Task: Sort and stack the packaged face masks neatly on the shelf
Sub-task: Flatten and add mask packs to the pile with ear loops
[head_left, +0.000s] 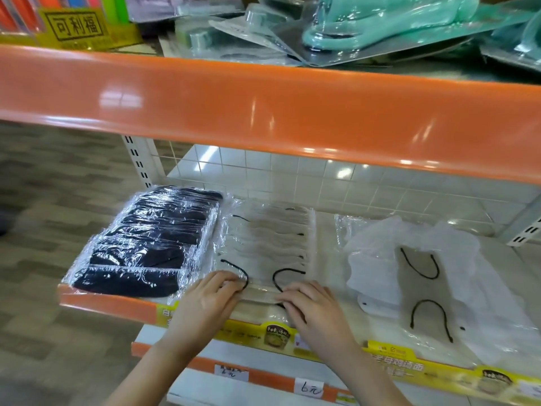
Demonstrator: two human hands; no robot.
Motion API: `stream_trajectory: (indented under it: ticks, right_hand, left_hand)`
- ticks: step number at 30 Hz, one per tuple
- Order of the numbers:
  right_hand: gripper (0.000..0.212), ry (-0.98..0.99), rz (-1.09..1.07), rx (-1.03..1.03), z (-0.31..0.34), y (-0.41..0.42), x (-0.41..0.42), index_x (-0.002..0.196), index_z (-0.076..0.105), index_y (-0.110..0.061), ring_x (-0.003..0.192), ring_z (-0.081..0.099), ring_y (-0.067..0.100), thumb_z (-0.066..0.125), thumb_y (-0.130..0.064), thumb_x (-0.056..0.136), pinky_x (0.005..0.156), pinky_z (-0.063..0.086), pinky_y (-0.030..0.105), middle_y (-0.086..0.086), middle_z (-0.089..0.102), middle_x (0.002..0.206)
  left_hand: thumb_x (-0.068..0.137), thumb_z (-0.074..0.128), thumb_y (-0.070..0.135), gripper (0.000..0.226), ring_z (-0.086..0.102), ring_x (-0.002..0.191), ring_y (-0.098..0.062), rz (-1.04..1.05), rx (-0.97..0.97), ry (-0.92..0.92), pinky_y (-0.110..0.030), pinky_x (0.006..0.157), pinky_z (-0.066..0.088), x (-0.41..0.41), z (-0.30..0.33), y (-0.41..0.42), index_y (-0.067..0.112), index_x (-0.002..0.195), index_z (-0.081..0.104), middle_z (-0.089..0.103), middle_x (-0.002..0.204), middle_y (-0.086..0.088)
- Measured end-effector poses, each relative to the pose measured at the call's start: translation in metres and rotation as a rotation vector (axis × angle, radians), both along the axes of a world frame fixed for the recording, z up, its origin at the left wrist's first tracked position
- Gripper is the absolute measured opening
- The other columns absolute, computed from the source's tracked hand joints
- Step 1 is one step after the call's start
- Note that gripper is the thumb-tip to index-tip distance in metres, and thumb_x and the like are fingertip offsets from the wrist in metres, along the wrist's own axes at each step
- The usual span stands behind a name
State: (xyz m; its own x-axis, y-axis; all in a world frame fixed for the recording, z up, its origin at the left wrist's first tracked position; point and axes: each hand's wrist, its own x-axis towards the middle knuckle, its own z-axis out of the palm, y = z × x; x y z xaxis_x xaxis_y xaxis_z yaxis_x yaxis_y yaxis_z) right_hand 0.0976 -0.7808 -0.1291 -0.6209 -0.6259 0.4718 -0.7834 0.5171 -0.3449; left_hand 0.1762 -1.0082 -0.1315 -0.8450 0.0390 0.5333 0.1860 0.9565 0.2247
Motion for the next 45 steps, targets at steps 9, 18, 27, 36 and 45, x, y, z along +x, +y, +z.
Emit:
stream_trajectory:
  ticks: [9, 18, 27, 36, 45]
  right_hand:
    - [0.021, 0.037, 0.045, -0.044, 0.004, 0.003, 0.004, 0.092, 0.072, -0.030, 0.091, 0.054, 0.006, 0.054, -0.040, 0.092, 0.081, 0.036, 0.020, -0.015, 0.062, 0.093]
    - [0.038, -0.011, 0.023, 0.021, 0.004, 0.002, 0.005, 0.086, 0.071, -0.028, 0.093, 0.054, 0.006, 0.038, -0.042, 0.099, 0.081, 0.034, 0.021, -0.017, 0.062, 0.095]
    - [0.027, -0.011, -0.017, -0.004, 0.000, -0.001, 0.005, 0.085, 0.073, -0.028, 0.101, 0.051, 0.004, 0.047, -0.036, 0.092, 0.088, 0.033, 0.020, -0.014, 0.065, 0.102]
    - [0.028, -0.041, -0.002, 0.028, 0.001, 0.001, 0.005, 0.082, 0.071, -0.026, 0.096, 0.052, 0.005, 0.047, -0.036, 0.092, 0.080, 0.038, 0.022, -0.018, 0.063, 0.098]
    - [0.026, -0.016, -0.117, -0.010, 0.008, 0.013, 0.004, 0.102, 0.068, -0.027, 0.097, 0.053, 0.006, 0.045, -0.029, 0.090, 0.076, 0.046, 0.023, -0.014, 0.061, 0.102]
  left_hand:
    - [0.092, 0.055, 0.024, 0.016, 0.061, 0.099, -0.017, -0.110, 0.002, 0.034, -0.032, 0.077, 0.050, 0.005, 0.004, -0.005, 0.015, 0.092, 0.068, 0.064, 0.108, 0.005]
    - [0.058, 0.073, 0.041, 0.033, 0.054, 0.092, -0.002, -0.051, 0.087, -0.229, -0.010, 0.073, 0.036, -0.002, 0.005, -0.009, 0.029, 0.088, 0.065, 0.061, 0.105, 0.016]
    - [0.075, 0.054, 0.037, 0.018, 0.058, 0.087, -0.013, 0.009, -0.062, -0.075, -0.024, 0.063, 0.049, -0.008, 0.003, 0.002, 0.022, 0.077, 0.063, 0.062, 0.099, 0.008]
    - [0.085, 0.042, 0.064, 0.048, 0.051, 0.094, -0.007, -0.023, -0.097, -0.069, -0.025, 0.066, 0.051, -0.005, 0.010, 0.006, 0.022, 0.075, 0.064, 0.064, 0.097, 0.008]
    - [0.088, 0.047, 0.032, 0.028, 0.065, 0.077, -0.014, -0.069, -0.097, -0.010, -0.025, 0.064, 0.051, -0.024, 0.021, 0.046, 0.021, 0.080, 0.071, 0.068, 0.090, 0.007]
